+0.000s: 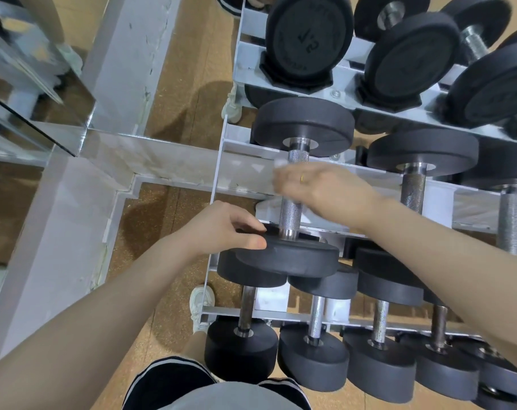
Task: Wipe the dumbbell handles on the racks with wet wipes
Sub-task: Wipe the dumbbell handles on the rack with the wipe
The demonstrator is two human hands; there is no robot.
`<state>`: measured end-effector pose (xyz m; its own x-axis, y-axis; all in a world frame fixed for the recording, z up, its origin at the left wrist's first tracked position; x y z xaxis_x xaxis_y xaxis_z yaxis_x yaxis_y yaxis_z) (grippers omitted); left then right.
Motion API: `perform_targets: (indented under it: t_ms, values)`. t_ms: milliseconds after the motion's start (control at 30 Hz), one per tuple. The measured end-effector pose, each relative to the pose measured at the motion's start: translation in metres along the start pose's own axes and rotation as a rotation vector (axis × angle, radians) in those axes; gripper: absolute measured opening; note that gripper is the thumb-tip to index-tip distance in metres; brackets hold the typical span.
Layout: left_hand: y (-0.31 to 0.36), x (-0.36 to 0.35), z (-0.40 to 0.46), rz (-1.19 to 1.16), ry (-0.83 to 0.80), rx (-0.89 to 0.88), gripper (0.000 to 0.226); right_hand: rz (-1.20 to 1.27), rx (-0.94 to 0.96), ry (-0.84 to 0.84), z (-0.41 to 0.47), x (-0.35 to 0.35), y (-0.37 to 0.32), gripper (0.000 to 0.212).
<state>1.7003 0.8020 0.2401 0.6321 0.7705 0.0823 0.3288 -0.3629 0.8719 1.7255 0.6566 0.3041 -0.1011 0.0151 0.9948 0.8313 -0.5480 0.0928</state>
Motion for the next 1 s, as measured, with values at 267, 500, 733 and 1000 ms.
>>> perform_targets:
  t_ms: [267, 500, 733, 1000]
  values:
    - [-0.004, 0.0, 0.0, 0.018, 0.001, -0.021, 0.032, 0.021, -0.125, -0.063, -0.002, -0.017, -0.013, 0.025]
    - [0.018, -0.003, 0.0, 0.057, -0.14, -0.04, 0.088, 0.243, -0.608, 0.163, -0.025, 0.022, 0.031, 0.031]
    - [0.03, -0.019, 0.008, -0.014, -0.149, -0.049, 0.11, 0.297, -0.719, 0.198, -0.022, -0.018, 0.016, 0.023]
    - [0.03, -0.023, 0.004, -0.039, -0.175, -0.043, 0.106, 0.874, -0.676, -0.082, -0.05, -0.013, 0.002, 0.022]
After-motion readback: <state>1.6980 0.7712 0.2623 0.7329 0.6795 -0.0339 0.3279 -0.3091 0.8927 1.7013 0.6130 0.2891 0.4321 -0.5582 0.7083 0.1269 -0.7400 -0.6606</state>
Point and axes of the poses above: each hand's wrist, its own z-axis towards the middle knuckle, its own x-axis out of the back of the hand, y = z × x, the point moved 5 cm from there along z, towards the middle knuckle, and after that the axes turned 12 degrees about -z, right-handed, at the moved point
